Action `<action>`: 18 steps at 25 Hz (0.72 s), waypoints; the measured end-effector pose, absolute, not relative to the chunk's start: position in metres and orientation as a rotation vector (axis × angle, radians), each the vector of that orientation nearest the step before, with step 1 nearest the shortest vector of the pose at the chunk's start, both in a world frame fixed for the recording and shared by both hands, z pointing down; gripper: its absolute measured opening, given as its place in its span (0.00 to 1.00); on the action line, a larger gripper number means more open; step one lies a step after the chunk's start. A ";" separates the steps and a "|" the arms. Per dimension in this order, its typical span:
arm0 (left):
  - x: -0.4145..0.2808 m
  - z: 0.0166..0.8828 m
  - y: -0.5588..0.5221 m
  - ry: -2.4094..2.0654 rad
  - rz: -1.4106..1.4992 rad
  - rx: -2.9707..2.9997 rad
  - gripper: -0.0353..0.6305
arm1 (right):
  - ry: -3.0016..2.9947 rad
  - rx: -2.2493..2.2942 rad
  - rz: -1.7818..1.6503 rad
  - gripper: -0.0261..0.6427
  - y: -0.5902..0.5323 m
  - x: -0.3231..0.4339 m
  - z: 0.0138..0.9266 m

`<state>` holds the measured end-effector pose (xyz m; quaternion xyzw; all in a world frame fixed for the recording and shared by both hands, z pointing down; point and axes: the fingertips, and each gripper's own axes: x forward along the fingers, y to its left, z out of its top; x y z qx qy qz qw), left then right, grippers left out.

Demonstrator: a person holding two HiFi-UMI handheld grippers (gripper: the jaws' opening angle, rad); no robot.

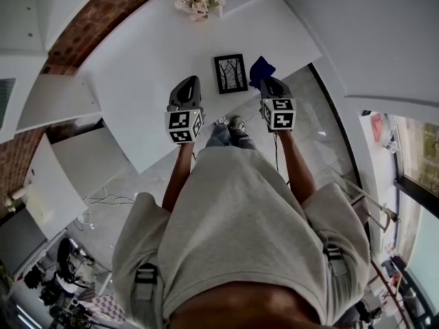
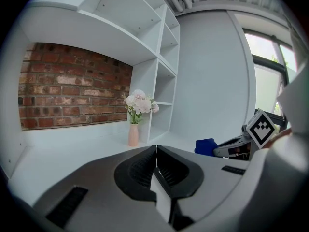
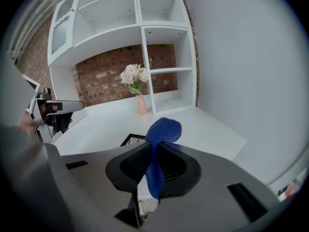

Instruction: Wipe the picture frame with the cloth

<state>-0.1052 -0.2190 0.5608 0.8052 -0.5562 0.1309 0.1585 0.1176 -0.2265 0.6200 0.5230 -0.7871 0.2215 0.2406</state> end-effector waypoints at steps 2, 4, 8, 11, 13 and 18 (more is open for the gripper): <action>-0.109 0.555 -0.222 -1.603 0.366 2.309 0.08 | -2.181 1.440 0.570 0.13 -0.233 0.112 0.607; -0.113 0.549 -0.226 -1.618 0.355 2.316 0.08 | -2.208 1.453 0.542 0.13 -0.240 0.106 0.594; -0.119 0.535 -0.237 -1.649 0.327 2.335 0.08 | -2.260 1.479 0.487 0.13 -0.257 0.098 0.568; -0.122 0.523 -0.245 -1.669 0.310 2.356 0.08 | -2.298 1.503 0.447 0.13 -0.267 0.093 0.548; -0.124 0.514 -0.249 -1.681 0.299 2.369 0.08 | -2.322 1.519 0.422 0.13 -0.271 0.092 0.534; -0.128 0.492 -0.260 -1.712 0.272 2.403 0.08 | -2.367 1.561 0.367 0.13 -0.283 0.090 0.505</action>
